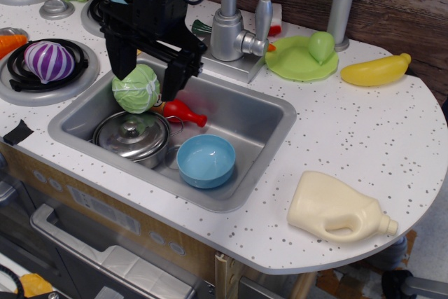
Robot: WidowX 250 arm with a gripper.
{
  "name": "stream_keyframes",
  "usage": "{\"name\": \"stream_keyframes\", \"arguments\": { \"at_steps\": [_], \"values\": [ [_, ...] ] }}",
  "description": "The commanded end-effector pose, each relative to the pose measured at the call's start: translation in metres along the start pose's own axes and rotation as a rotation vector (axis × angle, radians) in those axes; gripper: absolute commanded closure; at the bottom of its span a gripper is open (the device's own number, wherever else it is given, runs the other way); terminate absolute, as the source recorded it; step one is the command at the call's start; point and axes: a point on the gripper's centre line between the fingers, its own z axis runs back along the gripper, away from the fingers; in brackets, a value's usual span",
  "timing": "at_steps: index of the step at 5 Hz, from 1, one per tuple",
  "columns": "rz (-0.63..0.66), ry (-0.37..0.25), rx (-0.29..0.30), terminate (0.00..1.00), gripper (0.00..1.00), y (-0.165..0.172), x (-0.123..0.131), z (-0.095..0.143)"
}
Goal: Put corn into bowl
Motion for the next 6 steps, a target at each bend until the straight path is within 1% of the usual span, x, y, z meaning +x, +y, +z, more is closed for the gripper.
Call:
{"name": "stream_keyframes", "arguments": {
  "at_steps": [1, 2, 3, 4, 5, 6],
  "values": [
    [0.041, -0.067, 0.047, 0.00, 0.00, 0.046, 0.034, 0.009],
    [0.104, -0.146, 0.058, 0.00, 0.00, 0.084, 0.071, 0.000],
    [0.124, -0.220, 0.066, 0.00, 0.00, 0.109, 0.096, -0.006],
    [0.116, -0.276, 0.056, 0.00, 0.00, 0.127, 0.119, -0.020],
    [0.085, -0.321, 0.022, 0.00, 0.00, 0.137, 0.136, -0.038],
    [0.071, -0.336, -0.007, 0.00, 0.00, 0.140, 0.147, -0.051]
  ]
}}
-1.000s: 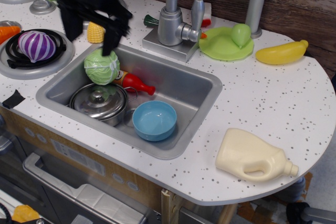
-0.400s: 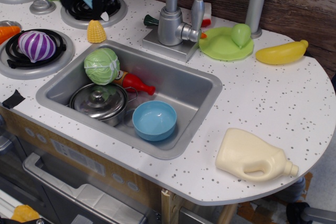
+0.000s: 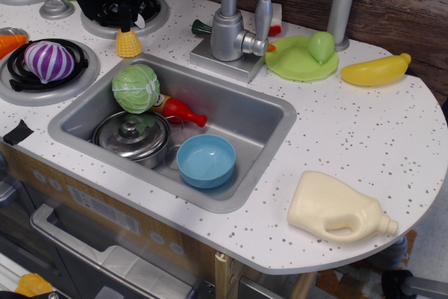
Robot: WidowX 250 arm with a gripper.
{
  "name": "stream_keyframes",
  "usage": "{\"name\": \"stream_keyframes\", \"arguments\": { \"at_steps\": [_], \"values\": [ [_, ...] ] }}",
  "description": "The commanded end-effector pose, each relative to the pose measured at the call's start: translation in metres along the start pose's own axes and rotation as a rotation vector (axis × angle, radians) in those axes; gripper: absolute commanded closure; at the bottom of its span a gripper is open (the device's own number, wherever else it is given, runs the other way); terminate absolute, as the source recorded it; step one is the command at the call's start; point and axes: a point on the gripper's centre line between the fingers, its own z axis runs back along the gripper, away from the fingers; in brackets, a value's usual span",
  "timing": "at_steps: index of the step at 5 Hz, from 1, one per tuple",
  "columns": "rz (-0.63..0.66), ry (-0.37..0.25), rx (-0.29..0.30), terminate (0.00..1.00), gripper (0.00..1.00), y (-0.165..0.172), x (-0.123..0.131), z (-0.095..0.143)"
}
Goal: Put corn into bowl
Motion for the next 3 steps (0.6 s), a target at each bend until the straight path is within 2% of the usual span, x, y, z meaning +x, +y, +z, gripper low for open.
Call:
{"name": "stream_keyframes", "arguments": {
  "at_steps": [1, 3],
  "values": [
    [-0.023, -0.073, -0.007, 0.00, 0.00, 0.009, 0.016, 0.007],
    [-0.030, -0.096, -0.062, 0.00, 0.00, 0.003, 0.012, -0.017]
  ]
}}
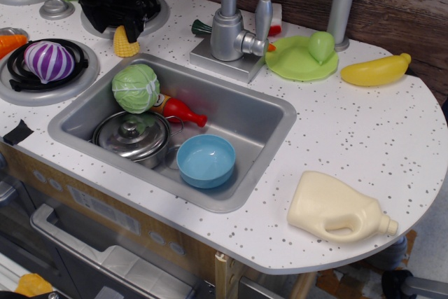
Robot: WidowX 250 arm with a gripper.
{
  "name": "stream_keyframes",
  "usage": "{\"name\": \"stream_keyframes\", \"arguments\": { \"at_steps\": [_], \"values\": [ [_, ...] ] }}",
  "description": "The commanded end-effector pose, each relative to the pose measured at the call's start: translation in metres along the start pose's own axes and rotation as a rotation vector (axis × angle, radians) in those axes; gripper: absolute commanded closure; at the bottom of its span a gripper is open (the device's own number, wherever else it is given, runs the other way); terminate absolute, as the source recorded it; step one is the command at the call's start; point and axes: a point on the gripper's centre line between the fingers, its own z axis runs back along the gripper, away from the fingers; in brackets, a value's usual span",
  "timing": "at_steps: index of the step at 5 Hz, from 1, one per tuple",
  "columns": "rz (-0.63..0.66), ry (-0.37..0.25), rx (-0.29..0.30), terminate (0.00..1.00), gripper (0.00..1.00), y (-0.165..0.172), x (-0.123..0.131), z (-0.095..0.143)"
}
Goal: Put corn into bowl
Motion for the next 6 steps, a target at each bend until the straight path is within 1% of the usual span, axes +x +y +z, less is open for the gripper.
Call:
{"name": "stream_keyframes", "arguments": {
  "at_steps": [1, 2, 3, 4, 5, 6],
  "values": [
    [-0.017, -0.041, 0.004, 0.00, 0.00, 0.002, 0.007, 0.005],
    [-0.014, -0.026, 0.020, 0.00, 1.00, -0.001, 0.006, 0.016],
    [-0.017, -0.008, 0.076, 0.00, 1.00, -0.008, 0.009, 0.041],
    [-0.025, 0.036, 0.138, 0.00, 1.00, -0.015, 0.011, 0.079],
    [0.026, 0.069, 0.203, 0.00, 1.00, -0.039, 0.000, 0.104],
    [0.179, 0.103, 0.130, 0.00, 1.00, -0.083, -0.029, 0.098]
  ]
}}
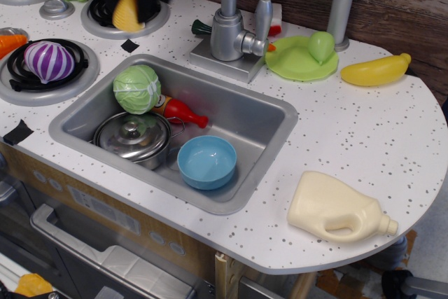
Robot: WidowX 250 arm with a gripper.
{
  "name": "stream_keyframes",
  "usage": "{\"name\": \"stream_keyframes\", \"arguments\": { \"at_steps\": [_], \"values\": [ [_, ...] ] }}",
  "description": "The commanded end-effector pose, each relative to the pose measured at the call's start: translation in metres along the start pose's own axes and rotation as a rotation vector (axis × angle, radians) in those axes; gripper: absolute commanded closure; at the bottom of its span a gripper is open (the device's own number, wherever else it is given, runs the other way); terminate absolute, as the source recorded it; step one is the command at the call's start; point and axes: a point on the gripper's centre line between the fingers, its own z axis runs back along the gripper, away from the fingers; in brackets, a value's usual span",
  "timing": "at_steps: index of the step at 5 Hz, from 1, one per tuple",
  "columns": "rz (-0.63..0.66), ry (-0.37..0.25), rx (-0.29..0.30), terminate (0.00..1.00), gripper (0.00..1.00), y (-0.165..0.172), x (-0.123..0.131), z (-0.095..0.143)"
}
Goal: Put corn into bowl
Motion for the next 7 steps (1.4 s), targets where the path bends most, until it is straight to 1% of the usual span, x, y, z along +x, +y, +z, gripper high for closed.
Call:
{"name": "stream_keyframes", "arguments": {
  "at_steps": [1, 2, 3, 4, 5, 6, 7],
  "values": [
    [0.134, -0.041, -0.070, 0.00, 1.00, -0.034, -0.021, 0.009],
    [0.188, -0.027, -0.117, 0.00, 1.00, -0.052, -0.034, -0.004],
    [0.227, -0.033, -0.172, 0.00, 1.00, -0.064, -0.044, -0.016],
    [0.261, -0.024, -0.238, 0.00, 1.00, -0.074, -0.054, -0.021],
    [0.276, -0.048, -0.235, 0.00, 0.00, -0.083, -0.057, -0.025],
    [0.262, -0.110, -0.254, 0.00, 0.00, -0.086, -0.057, -0.028],
    [0.262, -0.110, -0.254, 0.00, 0.00, -0.086, -0.057, -0.028]
  ]
}}
